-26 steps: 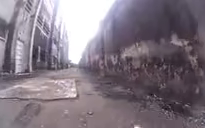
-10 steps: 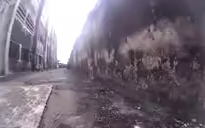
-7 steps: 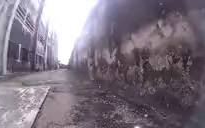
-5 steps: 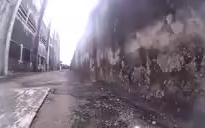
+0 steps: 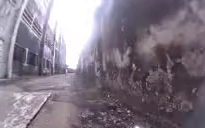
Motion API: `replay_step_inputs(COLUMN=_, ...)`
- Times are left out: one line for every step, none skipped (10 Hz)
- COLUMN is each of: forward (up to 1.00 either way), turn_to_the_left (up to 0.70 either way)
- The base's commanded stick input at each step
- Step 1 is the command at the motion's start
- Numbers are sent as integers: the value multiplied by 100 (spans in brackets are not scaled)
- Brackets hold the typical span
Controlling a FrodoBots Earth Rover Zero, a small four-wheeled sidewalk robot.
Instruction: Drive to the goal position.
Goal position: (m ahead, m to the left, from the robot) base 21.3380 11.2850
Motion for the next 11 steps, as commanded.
replay_step_inputs(forward=70, turn_to_the_left=35)
replay_step_inputs(forward=70, turn_to_the_left=35)
replay_step_inputs(forward=70, turn_to_the_left=35)
replay_step_inputs(forward=70, turn_to_the_left=35)
replay_step_inputs(forward=70, turn_to_the_left=35)
replay_step_inputs(forward=70, turn_to_the_left=24)
replay_step_inputs(forward=70, turn_to_the_left=2)
replay_step_inputs(forward=70, turn_to_the_left=0)
replay_step_inputs(forward=70, turn_to_the_left=0)
replay_step_inputs(forward=70, turn_to_the_left=0)
replay_step_inputs(forward=70, turn_to_the_left=0)
